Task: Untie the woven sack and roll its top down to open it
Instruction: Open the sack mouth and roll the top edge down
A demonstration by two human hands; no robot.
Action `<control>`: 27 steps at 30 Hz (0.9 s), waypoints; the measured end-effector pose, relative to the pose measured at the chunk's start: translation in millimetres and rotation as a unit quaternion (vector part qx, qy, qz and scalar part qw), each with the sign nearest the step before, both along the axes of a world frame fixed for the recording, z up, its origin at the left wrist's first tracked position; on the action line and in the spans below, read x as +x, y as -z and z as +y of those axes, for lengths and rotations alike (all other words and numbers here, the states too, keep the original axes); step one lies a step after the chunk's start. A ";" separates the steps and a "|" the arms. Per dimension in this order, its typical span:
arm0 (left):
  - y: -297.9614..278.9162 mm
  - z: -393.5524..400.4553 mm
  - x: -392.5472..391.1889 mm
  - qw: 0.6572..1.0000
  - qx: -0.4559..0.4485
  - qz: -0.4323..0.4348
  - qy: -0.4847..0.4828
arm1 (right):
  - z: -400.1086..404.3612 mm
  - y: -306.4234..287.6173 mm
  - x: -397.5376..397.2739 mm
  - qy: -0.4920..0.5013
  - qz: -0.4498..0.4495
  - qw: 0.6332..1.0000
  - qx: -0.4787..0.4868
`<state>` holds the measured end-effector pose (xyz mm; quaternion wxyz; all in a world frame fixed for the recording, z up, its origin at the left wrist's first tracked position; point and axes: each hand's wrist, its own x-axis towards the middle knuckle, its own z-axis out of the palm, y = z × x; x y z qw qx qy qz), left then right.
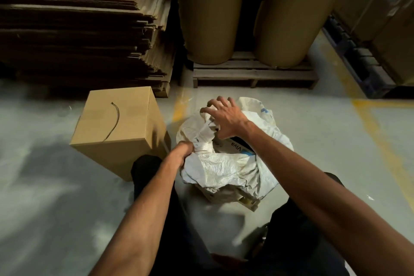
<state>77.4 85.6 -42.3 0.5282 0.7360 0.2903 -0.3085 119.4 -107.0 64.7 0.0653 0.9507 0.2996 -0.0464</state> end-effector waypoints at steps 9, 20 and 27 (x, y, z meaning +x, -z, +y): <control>-44.2 -7.2 -2.8 0.980 -0.015 -0.040 0.192 | -0.2 17.0 -5.3 0.083 0.037 0.996 -0.002; -34.9 -35.4 -1.5 0.938 0.198 -0.250 0.139 | 15.0 -1.7 -20.1 0.098 0.121 0.979 0.128; -57.6 -9.0 25.3 0.985 0.114 -0.128 -0.005 | -58.9 61.5 -82.0 0.366 0.039 0.909 0.195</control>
